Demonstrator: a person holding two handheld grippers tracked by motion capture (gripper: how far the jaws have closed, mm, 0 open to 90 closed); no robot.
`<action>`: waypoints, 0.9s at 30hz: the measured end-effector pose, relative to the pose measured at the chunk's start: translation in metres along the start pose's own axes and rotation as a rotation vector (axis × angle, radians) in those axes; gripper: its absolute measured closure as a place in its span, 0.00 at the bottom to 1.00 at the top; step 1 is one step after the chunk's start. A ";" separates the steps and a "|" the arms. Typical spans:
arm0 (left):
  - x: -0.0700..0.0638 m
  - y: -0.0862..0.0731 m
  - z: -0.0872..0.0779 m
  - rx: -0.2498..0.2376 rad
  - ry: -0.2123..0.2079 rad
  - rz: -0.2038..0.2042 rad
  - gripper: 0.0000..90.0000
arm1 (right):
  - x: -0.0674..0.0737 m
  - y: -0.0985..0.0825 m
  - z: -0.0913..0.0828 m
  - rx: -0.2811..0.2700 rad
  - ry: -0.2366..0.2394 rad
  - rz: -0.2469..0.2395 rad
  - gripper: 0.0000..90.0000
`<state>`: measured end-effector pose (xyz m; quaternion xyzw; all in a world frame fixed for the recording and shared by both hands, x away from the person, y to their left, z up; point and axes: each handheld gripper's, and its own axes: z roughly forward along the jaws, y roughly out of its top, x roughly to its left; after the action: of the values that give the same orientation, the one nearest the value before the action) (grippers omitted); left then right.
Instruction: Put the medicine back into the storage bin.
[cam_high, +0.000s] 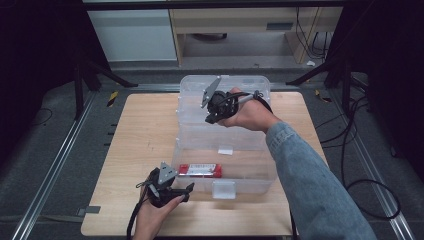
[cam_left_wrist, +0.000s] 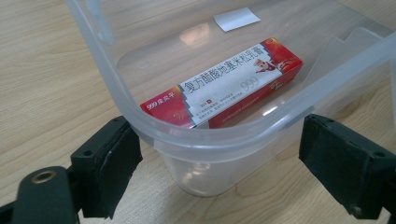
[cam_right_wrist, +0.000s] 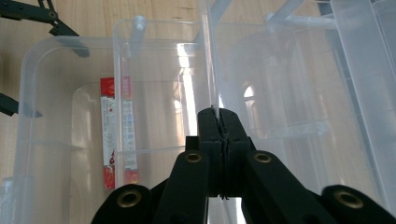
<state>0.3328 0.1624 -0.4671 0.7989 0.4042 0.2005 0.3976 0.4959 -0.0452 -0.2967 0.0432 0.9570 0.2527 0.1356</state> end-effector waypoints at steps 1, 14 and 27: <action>0.000 0.000 0.000 -0.001 0.000 -0.001 0.14 | 0.001 0.000 -0.001 -0.005 0.001 -0.005 1.00; -0.001 -0.001 0.000 -0.005 0.003 -0.002 0.14 | 0.021 -0.005 -0.007 -0.038 -0.013 -0.010 1.00; -0.001 -0.001 0.000 -0.008 0.002 0.001 0.14 | 0.034 -0.011 -0.011 -0.072 0.002 -0.010 1.00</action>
<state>0.3318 0.1614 -0.4681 0.7975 0.4034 0.2033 0.4000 0.4604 -0.0549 -0.3009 0.0332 0.9477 0.2862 0.1375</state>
